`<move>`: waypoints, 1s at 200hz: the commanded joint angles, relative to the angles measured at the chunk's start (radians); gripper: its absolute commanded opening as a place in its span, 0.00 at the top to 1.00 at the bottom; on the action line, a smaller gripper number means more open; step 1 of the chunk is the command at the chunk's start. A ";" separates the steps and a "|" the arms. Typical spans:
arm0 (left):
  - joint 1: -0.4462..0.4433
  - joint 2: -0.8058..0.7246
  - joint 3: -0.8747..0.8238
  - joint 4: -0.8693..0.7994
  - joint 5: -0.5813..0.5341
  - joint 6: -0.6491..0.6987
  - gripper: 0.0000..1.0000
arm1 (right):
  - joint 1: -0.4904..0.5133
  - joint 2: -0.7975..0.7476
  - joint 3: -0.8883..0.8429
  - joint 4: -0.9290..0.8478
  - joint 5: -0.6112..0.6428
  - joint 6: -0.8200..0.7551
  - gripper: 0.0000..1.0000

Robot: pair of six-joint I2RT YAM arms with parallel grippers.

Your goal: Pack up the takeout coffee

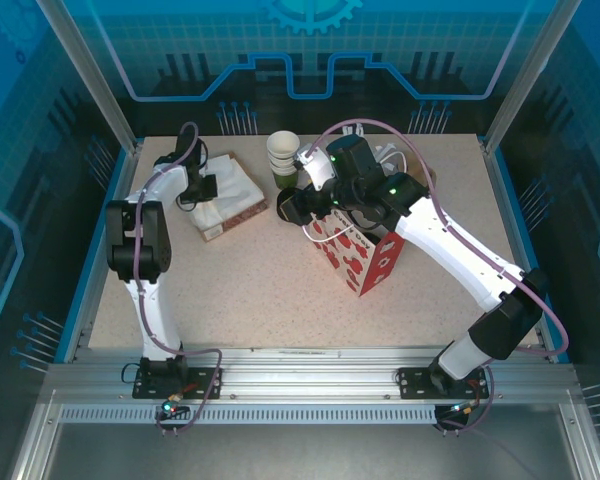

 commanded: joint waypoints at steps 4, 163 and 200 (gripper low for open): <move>-0.008 -0.068 -0.024 0.010 0.031 0.000 1.00 | 0.010 -0.001 0.018 -0.024 0.003 -0.006 0.15; 0.070 -0.787 -0.632 0.792 0.529 -0.774 1.00 | 0.056 -0.013 0.009 0.157 -0.058 0.176 0.14; 0.003 -0.890 -0.751 1.014 0.536 -1.012 1.00 | 0.059 0.018 -0.012 0.313 -0.120 0.368 0.11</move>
